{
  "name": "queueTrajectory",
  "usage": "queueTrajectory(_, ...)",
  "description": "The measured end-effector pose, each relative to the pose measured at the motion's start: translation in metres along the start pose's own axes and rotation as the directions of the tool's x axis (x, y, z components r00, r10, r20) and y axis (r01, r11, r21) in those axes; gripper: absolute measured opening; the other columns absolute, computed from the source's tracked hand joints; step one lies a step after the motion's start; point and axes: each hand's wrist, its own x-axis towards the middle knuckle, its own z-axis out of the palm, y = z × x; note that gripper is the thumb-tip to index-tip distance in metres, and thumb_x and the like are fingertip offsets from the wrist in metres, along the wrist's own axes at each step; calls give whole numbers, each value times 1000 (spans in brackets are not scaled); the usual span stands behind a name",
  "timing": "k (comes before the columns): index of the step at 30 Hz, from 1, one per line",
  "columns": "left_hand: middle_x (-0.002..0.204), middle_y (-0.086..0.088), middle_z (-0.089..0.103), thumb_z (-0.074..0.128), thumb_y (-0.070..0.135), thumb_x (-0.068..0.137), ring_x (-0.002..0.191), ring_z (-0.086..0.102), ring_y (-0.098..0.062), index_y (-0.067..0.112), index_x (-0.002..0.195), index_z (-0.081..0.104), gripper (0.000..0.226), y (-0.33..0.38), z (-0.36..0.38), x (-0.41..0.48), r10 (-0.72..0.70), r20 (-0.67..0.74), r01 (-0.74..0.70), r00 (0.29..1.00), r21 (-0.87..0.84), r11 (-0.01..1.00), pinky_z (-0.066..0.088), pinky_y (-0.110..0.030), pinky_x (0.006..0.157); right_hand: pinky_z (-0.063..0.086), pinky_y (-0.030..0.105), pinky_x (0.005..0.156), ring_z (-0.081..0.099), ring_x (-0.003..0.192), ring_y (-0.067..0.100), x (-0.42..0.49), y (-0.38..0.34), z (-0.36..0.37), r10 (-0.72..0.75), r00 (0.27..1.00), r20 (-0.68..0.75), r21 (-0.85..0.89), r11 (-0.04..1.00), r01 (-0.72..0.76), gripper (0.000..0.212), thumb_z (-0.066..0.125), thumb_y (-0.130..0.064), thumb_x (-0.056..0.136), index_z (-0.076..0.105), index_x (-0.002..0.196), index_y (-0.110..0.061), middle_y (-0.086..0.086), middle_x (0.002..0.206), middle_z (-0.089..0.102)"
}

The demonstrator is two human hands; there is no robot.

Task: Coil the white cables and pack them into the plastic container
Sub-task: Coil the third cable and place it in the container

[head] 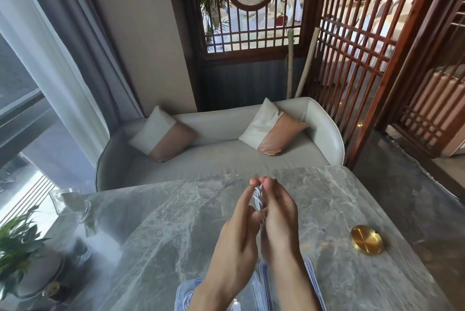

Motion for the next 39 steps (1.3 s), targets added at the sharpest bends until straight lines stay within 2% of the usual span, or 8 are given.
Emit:
queueTrajectory(2, 116, 27, 64, 34, 34, 99, 98, 62, 8, 54, 146, 22, 52, 4, 2, -1, 25, 19, -26, 999, 44, 999, 44, -7, 84, 47, 22, 67, 53, 69, 12, 0, -1, 2, -35, 996, -78, 3, 999, 35, 28, 53, -23, 99, 74, 84, -12, 34, 84, 56)
queueTrajectory(9, 110, 50, 52, 30, 35, 99, 106, 55, 16, 57, 146, 17, 53, 7, 7, -6, 75, 46, -78, 996, 57, 995, 41, -8, 94, 50, 19, 61, 60, 64, 7, 7, 0, 1, -87, 989, -122, -18, 996, 85, 32, 50, -27, 101, 72, 82, -14, -6, 79, 78)
queueTrajectory(13, 114, -1, 67, 39, 23, 101, 107, 64, -10, 44, 147, 33, 51, -9, -2, -3, 61, -44, -64, 997, -70, 996, 50, -28, 85, 49, 27, 63, 63, 72, 16, 12, -2, -9, 131, 988, 87, 48, 990, -135, 25, 53, -21, 99, 72, 84, -17, 6, 92, 77)
queueTrajectory(19, 84, -21, 61, 42, 14, 95, 65, 49, -16, 36, 128, 60, 44, -55, -37, -3, -112, -71, 103, 991, -117, 988, 44, -33, 66, 60, 36, 80, 73, 92, 28, 9, 18, -49, 408, 870, 276, -133, 913, -386, 22, 52, -9, 96, 70, 110, -10, 16, 111, 74)
queueTrajectory(23, 80, 2, 64, 53, 38, 94, 73, 60, -10, 42, 130, 56, 36, -74, -36, -22, -274, 31, 275, 961, -157, 949, 54, -30, 73, 54, 37, 95, 70, 109, 26, 11, 38, -55, 442, 864, 240, -291, 882, -370, 33, 51, 0, 95, 70, 118, -15, 10, 117, 74)
queueTrajectory(30, 78, 3, 70, 45, -6, 91, 69, 63, -15, 19, 108, 57, 33, -128, -22, -56, -433, -29, 434, 901, 90, 897, 47, -17, 63, 47, 41, 106, 66, 110, 29, 6, 105, -68, 620, 777, 109, -315, 763, -564, 31, 57, -3, 96, 64, 126, -8, 17, 117, 71)
queueTrajectory(37, 82, 11, 68, 49, 1, 95, 79, 64, 5, 13, 112, 59, 23, -206, -13, -88, -562, 0, 559, 827, 102, 823, 45, -11, 69, 58, 33, 78, 70, 74, 22, -1, 180, -88, 767, 639, -60, -405, 566, -718, 25, 58, 0, 94, 66, 117, -7, 11, 87, 71)
queueTrajectory(39, 96, 0, 71, 54, 0, 91, 95, 66, -14, 10, 116, 60, 27, -227, -10, -96, -598, -103, 606, 795, 177, 775, 49, -29, 80, 57, 31, 73, 69, 76, 23, 4, 200, -92, 753, 643, -140, -442, 534, -721, 24, 59, 3, 91, 70, 112, -5, 11, 85, 72)
